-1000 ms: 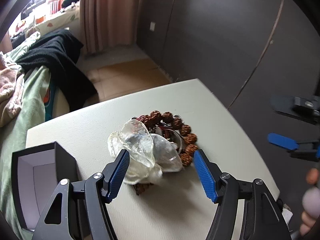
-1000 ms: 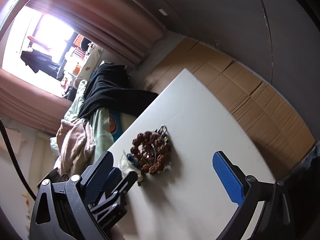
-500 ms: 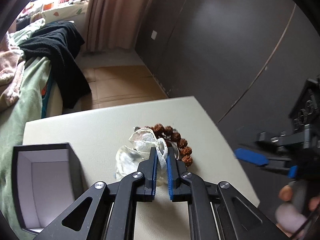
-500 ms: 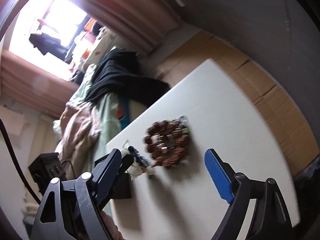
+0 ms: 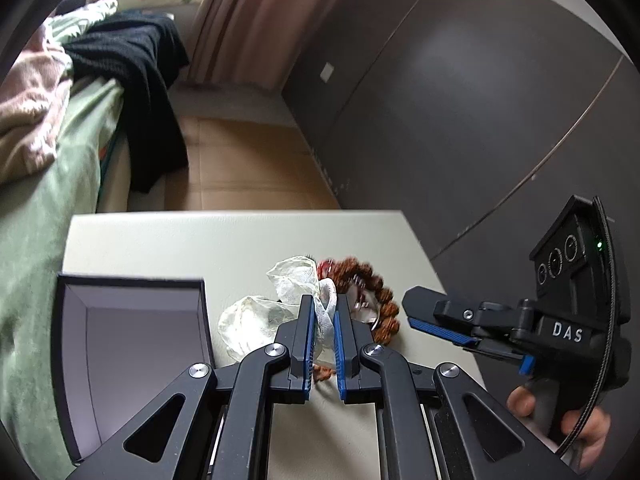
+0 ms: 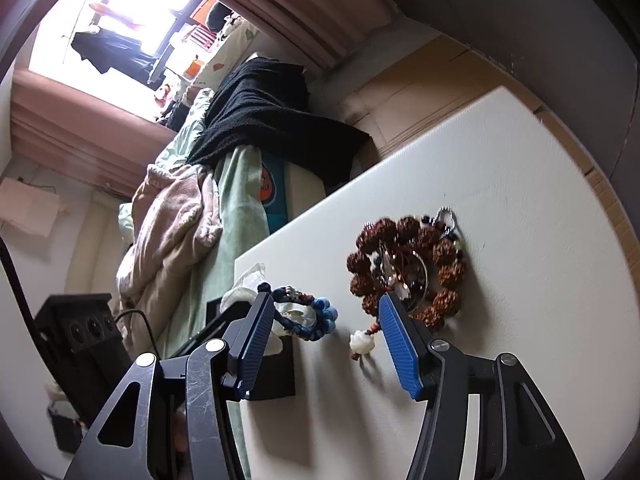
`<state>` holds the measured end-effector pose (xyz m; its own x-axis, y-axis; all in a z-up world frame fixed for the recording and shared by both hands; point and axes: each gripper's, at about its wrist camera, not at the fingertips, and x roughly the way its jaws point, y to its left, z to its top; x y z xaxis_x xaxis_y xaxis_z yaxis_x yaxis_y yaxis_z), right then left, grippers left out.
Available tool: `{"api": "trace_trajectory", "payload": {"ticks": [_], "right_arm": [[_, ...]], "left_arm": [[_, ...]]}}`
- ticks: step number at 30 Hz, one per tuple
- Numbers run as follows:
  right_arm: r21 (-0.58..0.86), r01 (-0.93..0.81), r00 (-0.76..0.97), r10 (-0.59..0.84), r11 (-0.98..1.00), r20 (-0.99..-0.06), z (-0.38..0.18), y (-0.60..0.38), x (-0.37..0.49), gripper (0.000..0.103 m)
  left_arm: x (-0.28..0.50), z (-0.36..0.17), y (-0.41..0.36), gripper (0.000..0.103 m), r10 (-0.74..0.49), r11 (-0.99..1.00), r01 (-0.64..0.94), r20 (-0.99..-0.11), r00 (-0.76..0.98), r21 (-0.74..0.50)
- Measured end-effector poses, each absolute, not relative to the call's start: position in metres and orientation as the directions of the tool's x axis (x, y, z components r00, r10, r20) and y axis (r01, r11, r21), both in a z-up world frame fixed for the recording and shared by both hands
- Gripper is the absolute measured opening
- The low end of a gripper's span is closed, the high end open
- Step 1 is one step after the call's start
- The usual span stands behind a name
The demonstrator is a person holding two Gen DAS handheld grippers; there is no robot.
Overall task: Organize jewelry
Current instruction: 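Lift the white flower ornament with the left gripper while the right gripper grasps the blue braided bracelet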
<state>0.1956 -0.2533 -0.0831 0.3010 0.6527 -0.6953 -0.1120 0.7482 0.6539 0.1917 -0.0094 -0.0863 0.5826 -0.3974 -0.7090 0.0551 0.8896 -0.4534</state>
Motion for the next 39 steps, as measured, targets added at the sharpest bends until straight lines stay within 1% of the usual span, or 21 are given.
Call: {"api": "trace_trajectory", "payload": {"ticks": [3, 6, 8, 11, 13, 15, 19, 27, 31, 33, 39], "right_arm": [[0.665, -0.06, 0.268, 0.653, 0.745, -0.708, -0.099, -0.254, 0.196, 0.057], [0.653, -0.074, 0.276, 0.645, 0.754, -0.713, -0.096, -0.255, 0.196, 0.057], [0.663, -0.07, 0.282, 0.652, 0.746, -0.704, -0.094, -0.258, 0.197, 0.057], [0.678, -0.058, 0.291, 0.662, 0.733, -0.691, -0.094, -0.263, 0.198, 0.057], [0.694, -0.059, 0.29, 0.678, 0.717, -0.676, -0.094, -0.264, 0.198, 0.057], [0.712, -0.061, 0.281, 0.697, 0.699, -0.66, -0.094, -0.262, 0.199, 0.057], [0.704, -0.066, 0.27, 0.692, 0.707, -0.669, -0.096, -0.254, 0.198, 0.057], [0.706, -0.06, 0.268, 0.693, 0.705, -0.669, -0.098, -0.256, 0.198, 0.057], [0.712, -0.068, 0.249, 0.703, 0.698, -0.666, -0.1, -0.249, 0.198, 0.057], [0.712, -0.072, 0.248, 0.704, 0.698, -0.665, -0.1, -0.247, 0.197, 0.057], [0.725, -0.039, 0.28, 0.704, 0.688, -0.653, -0.098, -0.262, 0.197, 0.057]], "left_arm": [[0.194, -0.098, -0.014, 0.009, -0.403, 0.892, 0.053, -0.738, 0.542, -0.449], [0.196, -0.107, -0.022, 0.009, -0.401, 0.899, 0.062, -0.758, 0.514, -0.434], [0.197, -0.11, -0.025, 0.009, -0.4, 0.901, 0.066, -0.76, 0.512, -0.43], [0.2, -0.111, -0.021, 0.009, -0.426, 0.886, 0.065, -0.751, 0.505, -0.459], [0.202, -0.113, -0.021, 0.009, -0.408, 0.896, 0.058, -0.762, 0.503, -0.441], [0.205, -0.121, -0.026, 0.009, -0.376, 0.916, 0.059, -0.796, 0.474, -0.398], [0.204, -0.127, -0.041, 0.009, -0.34, 0.938, 0.098, -0.826, 0.449, -0.333], [0.204, -0.13, -0.041, 0.009, -0.339, 0.94, 0.114, -0.837, 0.429, -0.322], [0.205, -0.135, -0.053, 0.01, -0.315, 0.949, 0.157, -0.864, 0.392, -0.275], [0.205, -0.137, -0.056, 0.01, -0.318, 0.947, 0.162, -0.87, 0.375, -0.277], [0.202, -0.134, -0.05, 0.01, -0.319, 0.948, 0.131, -0.851, 0.417, -0.292]]}}
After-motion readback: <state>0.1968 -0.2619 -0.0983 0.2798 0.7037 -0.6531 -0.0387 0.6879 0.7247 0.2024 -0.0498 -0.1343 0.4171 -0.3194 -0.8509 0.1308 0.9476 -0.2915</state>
